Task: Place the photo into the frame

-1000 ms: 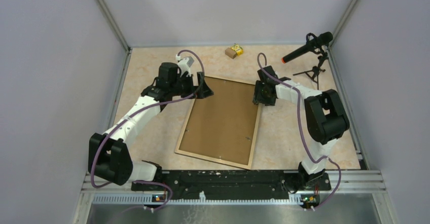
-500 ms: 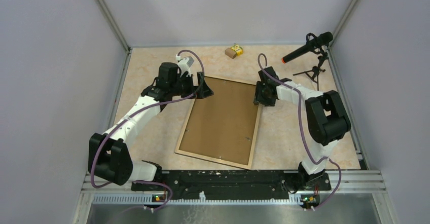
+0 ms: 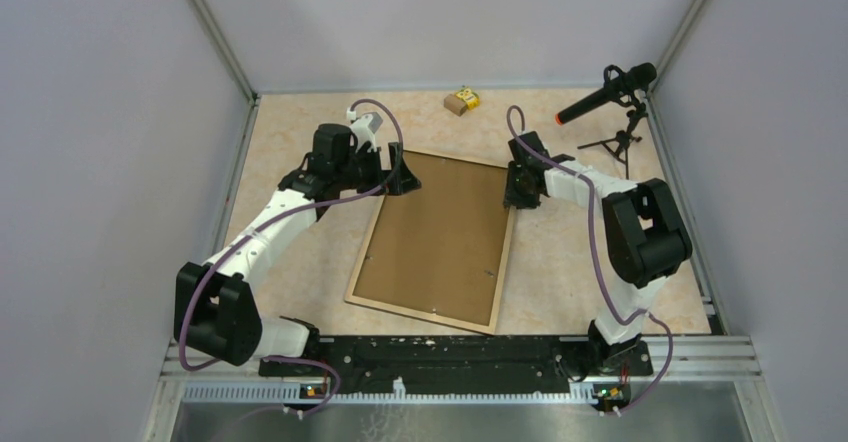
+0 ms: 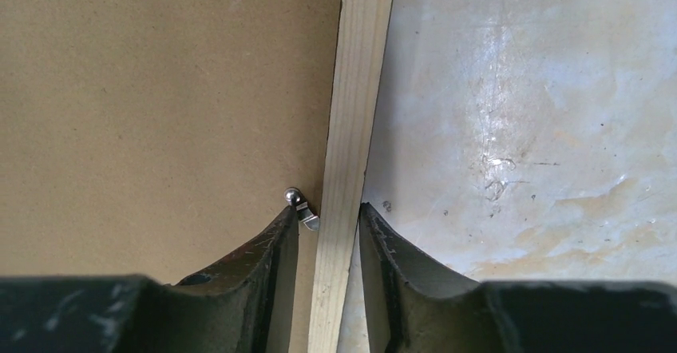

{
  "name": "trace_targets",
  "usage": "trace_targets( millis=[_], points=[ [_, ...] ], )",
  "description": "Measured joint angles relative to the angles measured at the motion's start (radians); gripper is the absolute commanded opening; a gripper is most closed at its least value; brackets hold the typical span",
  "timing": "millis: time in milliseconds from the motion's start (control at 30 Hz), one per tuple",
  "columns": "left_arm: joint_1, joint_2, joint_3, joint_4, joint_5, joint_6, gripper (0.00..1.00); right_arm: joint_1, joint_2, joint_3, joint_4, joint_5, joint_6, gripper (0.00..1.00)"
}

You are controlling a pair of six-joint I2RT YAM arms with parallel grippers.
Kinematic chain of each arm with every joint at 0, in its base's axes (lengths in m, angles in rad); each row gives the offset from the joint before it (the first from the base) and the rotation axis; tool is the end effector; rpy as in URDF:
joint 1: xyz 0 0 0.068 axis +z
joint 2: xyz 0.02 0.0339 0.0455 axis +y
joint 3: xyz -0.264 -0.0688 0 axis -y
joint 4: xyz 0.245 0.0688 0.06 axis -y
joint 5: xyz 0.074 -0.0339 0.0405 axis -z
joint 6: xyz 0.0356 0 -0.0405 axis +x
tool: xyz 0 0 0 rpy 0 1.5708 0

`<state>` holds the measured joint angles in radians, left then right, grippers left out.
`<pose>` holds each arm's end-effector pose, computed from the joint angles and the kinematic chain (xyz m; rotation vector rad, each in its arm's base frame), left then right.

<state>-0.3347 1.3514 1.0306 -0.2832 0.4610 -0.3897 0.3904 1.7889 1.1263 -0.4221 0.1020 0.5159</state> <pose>0.2792 -0.1139 0.2907 0.2134 2.2380 -0.9047 0.3327 0.1330 0.1711 0.2001 2.6487 0.1664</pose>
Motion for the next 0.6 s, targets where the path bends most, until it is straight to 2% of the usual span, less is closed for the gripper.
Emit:
trace_targets(
  millis=[333,400,600],
  points=[
    [0.0,0.0,-0.005,0.0,0.0,0.0,0.98,0.0,0.001,0.0,0.003,0.0,-0.005,0.08],
    [0.0,0.0,-0.005,0.0,0.0,0.0,0.98,0.0,0.002,0.0,0.004,-0.001,-0.011,0.0],
    [0.0,0.0,-0.005,0.0,0.0,0.0,0.98,0.0,0.014,0.021,-0.015,-0.006,-0.046,0.0]
  ],
)
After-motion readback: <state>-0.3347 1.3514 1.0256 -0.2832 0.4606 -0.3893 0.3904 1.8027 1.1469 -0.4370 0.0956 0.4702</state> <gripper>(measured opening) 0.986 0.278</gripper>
